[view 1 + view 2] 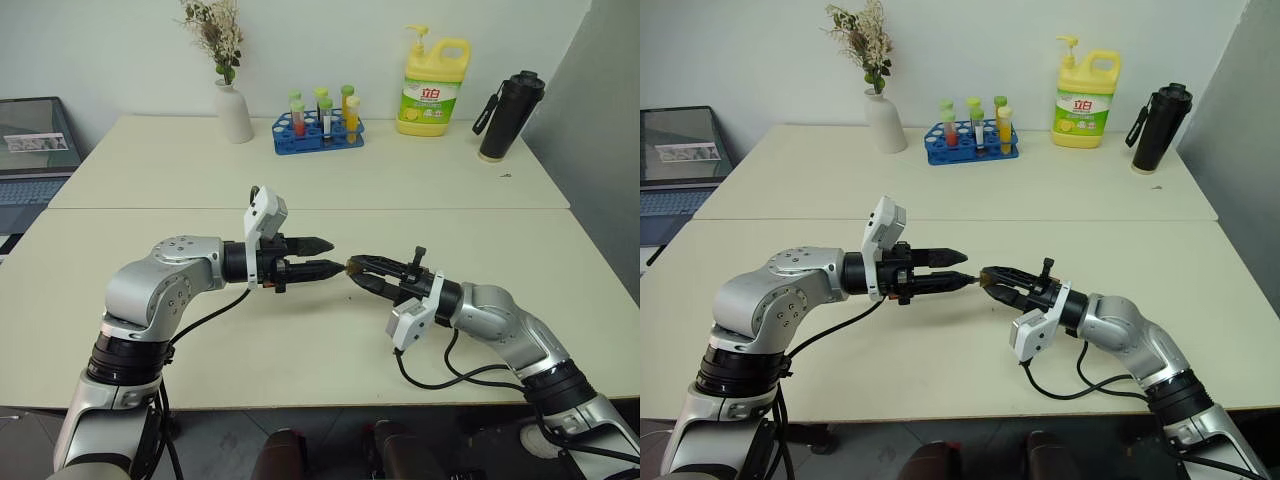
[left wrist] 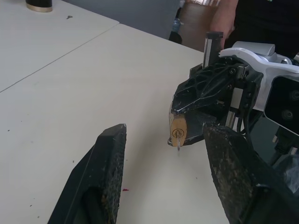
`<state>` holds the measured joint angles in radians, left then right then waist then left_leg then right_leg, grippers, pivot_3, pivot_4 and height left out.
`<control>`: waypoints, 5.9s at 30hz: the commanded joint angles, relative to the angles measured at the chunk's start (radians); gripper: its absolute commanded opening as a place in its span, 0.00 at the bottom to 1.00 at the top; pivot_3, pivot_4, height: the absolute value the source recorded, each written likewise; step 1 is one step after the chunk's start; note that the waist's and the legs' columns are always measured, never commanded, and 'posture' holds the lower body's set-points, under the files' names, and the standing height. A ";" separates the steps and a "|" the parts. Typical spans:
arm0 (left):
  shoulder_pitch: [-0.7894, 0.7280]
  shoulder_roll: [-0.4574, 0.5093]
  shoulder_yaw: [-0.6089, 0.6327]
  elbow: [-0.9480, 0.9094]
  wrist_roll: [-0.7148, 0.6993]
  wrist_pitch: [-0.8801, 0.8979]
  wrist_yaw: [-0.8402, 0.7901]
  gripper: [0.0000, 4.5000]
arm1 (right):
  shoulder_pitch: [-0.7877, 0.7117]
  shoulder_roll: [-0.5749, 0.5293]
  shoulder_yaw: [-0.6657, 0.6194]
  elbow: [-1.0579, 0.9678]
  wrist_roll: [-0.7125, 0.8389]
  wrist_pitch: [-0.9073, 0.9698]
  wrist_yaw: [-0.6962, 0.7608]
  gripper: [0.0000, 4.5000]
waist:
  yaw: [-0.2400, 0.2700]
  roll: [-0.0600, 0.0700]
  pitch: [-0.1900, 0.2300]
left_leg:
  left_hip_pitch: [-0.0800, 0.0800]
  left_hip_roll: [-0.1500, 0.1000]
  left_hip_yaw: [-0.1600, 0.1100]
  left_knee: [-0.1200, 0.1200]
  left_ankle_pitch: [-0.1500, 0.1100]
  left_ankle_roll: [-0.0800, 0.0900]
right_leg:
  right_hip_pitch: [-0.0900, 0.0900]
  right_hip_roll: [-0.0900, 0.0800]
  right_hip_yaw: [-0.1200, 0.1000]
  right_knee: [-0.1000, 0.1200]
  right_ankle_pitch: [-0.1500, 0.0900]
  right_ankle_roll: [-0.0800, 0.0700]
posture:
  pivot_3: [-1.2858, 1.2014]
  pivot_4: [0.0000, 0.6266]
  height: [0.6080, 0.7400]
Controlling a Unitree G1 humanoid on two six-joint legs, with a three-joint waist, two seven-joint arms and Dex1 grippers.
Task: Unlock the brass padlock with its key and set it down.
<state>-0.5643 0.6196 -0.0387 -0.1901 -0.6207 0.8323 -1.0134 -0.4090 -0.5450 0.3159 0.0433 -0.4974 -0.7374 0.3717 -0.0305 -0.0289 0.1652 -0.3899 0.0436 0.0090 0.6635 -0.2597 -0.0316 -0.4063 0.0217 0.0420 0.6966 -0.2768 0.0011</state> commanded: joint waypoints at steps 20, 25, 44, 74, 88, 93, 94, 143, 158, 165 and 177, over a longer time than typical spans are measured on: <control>-0.060 -0.067 -0.084 0.065 0.071 -0.095 -0.009 0.41 | -0.019 0.011 -0.006 -0.031 0.001 -0.013 -0.009 0.22 | 0.000 0.000 0.000 | 0.000 0.000 0.000 0.000 0.000 0.000 | 0.000 0.000 0.001 0.000 0.000 0.000 | 0.52 0.24 1.00; -0.061 -0.070 -0.091 0.068 0.076 -0.096 -0.026 0.07 | -0.019 0.010 -0.006 -0.035 0.000 -0.011 -0.010 0.22 | 0.000 0.000 0.000 | 0.000 0.000 0.000 0.000 0.000 0.000 | 0.000 0.000 0.001 0.000 0.000 0.000 | 0.52 0.24 1.00; -0.063 -0.072 -0.090 0.113 0.104 -0.155 -0.050 0.04 | 0.020 -0.034 -0.047 -0.055 0.092 0.056 0.049 0.83 | 0.000 0.000 0.000 | 0.000 0.000 0.000 0.000 0.000 0.000 | 0.000 0.000 0.000 0.000 0.000 0.000 | 0.52 0.24 1.00; -0.078 -0.076 -0.115 0.106 0.150 -0.250 -0.157 0.04 | 0.035 -0.006 -0.124 -0.299 0.794 0.792 0.463 0.00 | 0.000 -0.001 0.002 | -0.001 0.001 -0.001 -0.001 0.000 0.000 | 0.000 0.003 -0.001 -0.002 -0.001 0.001 | 0.52 0.24 1.00; -0.072 -0.067 -0.108 0.094 0.140 -0.245 -0.167 0.04 | 0.012 0.000 -0.124 -0.226 0.758 0.751 0.506 0.00 | 0.000 -0.001 0.002 | -0.001 0.001 -0.001 -0.001 0.000 0.000 | 0.000 0.003 -0.001 -0.002 -0.001 0.001 | 0.52 0.24 1.00; -0.071 -0.063 -0.101 0.089 0.135 -0.236 -0.170 0.04 | 0.005 -0.001 -0.130 -0.195 0.747 0.729 0.522 0.00 | 0.000 -0.001 0.002 | -0.002 0.001 -0.001 -0.001 0.000 0.000 | 0.000 0.003 -0.001 -0.002 -0.001 0.001 | 0.52 0.24 1.00; -0.070 -0.062 -0.099 0.088 0.134 -0.235 -0.170 0.04 | 0.004 -0.002 -0.131 -0.191 0.747 0.726 0.524 0.00 | 0.000 -0.001 0.002 | -0.002 0.001 -0.001 -0.001 0.000 0.000 | 0.000 0.003 -0.001 -0.002 -0.001 0.001 | 0.52 0.24 1.00; -0.056 -0.013 -0.093 0.060 0.067 -0.201 -0.200 0.04 | -0.008 -0.031 -0.139 -0.142 0.774 0.703 0.687 0.00 | 0.000 -0.002 0.005 | -0.002 0.001 -0.001 -0.001 0.000 0.000 | -0.001 0.003 -0.001 -0.004 -0.001 0.001 | 0.52 0.24 1.00; -0.058 -0.013 -0.097 0.074 0.078 -0.211 -0.199 0.04 | 0.003 -0.034 -0.140 -0.163 0.784 0.723 0.703 0.00 | 0.000 -0.002 0.006 | -0.002 0.001 -0.001 -0.001 0.000 0.000 | -0.001 0.003 -0.001 -0.004 -0.001 0.001 | 0.52 0.24 1.00; -0.053 -0.015 -0.094 0.073 0.075 -0.207 -0.192 0.04 | 0.010 -0.046 -0.132 -0.165 0.761 0.719 0.704 0.00 | 0.000 -0.002 0.006 | -0.002 0.001 -0.001 -0.001 0.000 0.000 | -0.001 0.003 -0.001 -0.005 -0.001 0.001 | 0.52 0.24 1.00; 0.063 -0.046 -0.059 0.017 -0.011 -0.038 -0.078 0.04 | 0.112 -0.138 -0.172 -0.175 0.701 0.695 0.679 0.37 | 0.000 -0.002 0.006 | -0.003 0.002 -0.001 -0.001 0.000 0.000 | -0.001 0.003 -0.001 -0.006 -0.001 0.001 | 0.52 0.24 1.00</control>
<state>-0.5078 0.5808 -0.1182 -0.1272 -0.5986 0.7705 -1.1119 -0.3013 -0.6660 0.1902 -0.0848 0.1801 -0.0482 1.0614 -0.0303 -0.0311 0.1710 -0.3929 0.0454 0.0074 0.6620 -0.2600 -0.0312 -0.4068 0.0242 0.0407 0.6909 -0.2773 0.0018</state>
